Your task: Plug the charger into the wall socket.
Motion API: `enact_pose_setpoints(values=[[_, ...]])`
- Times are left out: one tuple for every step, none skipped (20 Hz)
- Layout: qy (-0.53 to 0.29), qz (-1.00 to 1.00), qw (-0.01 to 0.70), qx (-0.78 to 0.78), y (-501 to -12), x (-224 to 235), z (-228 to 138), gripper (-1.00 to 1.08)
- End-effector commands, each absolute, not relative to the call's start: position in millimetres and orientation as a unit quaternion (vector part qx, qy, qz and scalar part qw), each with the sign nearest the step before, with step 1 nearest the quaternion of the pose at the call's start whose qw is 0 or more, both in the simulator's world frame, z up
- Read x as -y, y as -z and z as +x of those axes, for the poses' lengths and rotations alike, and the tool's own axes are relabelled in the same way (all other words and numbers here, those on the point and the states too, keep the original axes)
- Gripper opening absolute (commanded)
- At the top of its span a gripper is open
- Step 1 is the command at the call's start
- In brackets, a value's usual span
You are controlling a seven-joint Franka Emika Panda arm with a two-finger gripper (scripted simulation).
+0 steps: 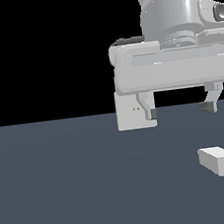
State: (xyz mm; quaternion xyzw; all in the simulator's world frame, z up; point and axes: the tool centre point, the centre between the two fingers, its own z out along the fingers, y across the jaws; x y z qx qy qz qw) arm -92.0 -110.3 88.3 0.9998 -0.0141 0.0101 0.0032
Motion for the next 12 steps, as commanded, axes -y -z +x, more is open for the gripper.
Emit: enact_pose_setpoints(values=[[-0.011,1.0,0.003,0.02,-78.3,124.0,-102.4,1.0],[-0.012,1.0,0.002,0.022,-75.0,128.4,-105.6,1.0],[-0.012,1.0,0.002,0.023,-72.1,132.2,-108.4,1.0],[-0.012,1.0,0.002,0.025,-69.6,135.6,-110.8,1.0],[-0.012,1.0,0.002,0.026,-67.4,138.5,-112.8,1.0],[-0.012,1.0,0.001,0.027,-65.6,140.8,-114.3,1.0],[-0.012,1.0,0.001,0.027,-64.1,142.6,-115.5,1.0],[-0.013,1.0,0.001,0.028,-63.1,143.9,-116.3,1.0],[-0.013,1.0,0.001,0.028,-62.5,144.7,-116.8,1.0],[-0.013,1.0,0.001,0.028,-62.3,144.8,-116.9,1.0],[-0.012,1.0,0.001,0.028,-63.1,144.1,-116.5,1.0],[-0.012,1.0,0.001,0.028,-62.9,144.1,-116.5,1.0]])
